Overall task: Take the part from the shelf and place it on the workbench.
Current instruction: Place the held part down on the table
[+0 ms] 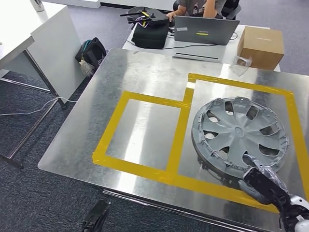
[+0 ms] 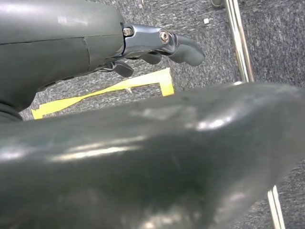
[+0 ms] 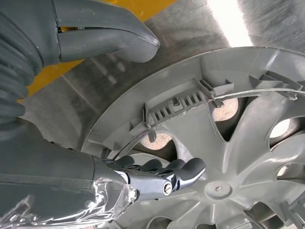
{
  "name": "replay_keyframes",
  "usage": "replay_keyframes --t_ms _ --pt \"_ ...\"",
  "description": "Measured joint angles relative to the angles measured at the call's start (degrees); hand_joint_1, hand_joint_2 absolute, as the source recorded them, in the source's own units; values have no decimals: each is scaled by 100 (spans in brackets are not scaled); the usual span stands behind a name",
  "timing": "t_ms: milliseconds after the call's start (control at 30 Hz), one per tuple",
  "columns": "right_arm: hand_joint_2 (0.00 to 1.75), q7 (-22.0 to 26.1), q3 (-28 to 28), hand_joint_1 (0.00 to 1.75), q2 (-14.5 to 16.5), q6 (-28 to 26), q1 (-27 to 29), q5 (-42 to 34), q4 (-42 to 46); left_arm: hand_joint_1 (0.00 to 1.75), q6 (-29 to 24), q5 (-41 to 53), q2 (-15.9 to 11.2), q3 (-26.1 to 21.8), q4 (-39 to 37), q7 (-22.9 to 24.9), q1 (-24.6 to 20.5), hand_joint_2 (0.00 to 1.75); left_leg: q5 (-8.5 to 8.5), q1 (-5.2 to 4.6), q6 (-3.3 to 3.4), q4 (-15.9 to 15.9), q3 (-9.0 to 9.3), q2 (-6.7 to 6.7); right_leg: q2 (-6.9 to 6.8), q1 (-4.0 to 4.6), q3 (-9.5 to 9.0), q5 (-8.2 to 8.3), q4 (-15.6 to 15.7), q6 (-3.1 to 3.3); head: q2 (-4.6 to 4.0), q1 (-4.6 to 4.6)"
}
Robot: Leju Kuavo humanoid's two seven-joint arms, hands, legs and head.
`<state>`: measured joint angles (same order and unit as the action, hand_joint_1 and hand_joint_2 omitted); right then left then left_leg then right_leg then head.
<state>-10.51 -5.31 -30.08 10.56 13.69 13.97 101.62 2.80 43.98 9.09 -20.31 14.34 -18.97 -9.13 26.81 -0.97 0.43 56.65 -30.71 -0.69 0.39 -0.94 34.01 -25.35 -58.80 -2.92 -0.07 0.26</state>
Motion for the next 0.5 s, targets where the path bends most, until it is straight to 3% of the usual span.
replay_keyframes --t_ms 200,300,367,500 --pt "175 22 19 0 -13 -29 32 9 28 0 -2 -4 0 0 0 -1 0 0 0 0 0 0 0 0 0 0 0 0 0 0 0 0" --pt "175 142 20 0 -21 -293 87 282 70 0 -32 -47 0 0 0 -33 3 0 0 0 0 0 -1 0 0 0 0 0 0 0 0 0" --pt "175 266 19 0 38 -756 183 925 202 0 -86 -115 1 -7 0 -117 16 0 0 1 0 0 -1 0 0 1 1 0 0 0 0 1" --pt "175 277 -148 0 519 -2182 590 3190 820 0 -185 -287 3 -85 0 -353 102 0 4 7 -1 -2 -1 -1 -1 6 4 -6 0 5 0 -2"
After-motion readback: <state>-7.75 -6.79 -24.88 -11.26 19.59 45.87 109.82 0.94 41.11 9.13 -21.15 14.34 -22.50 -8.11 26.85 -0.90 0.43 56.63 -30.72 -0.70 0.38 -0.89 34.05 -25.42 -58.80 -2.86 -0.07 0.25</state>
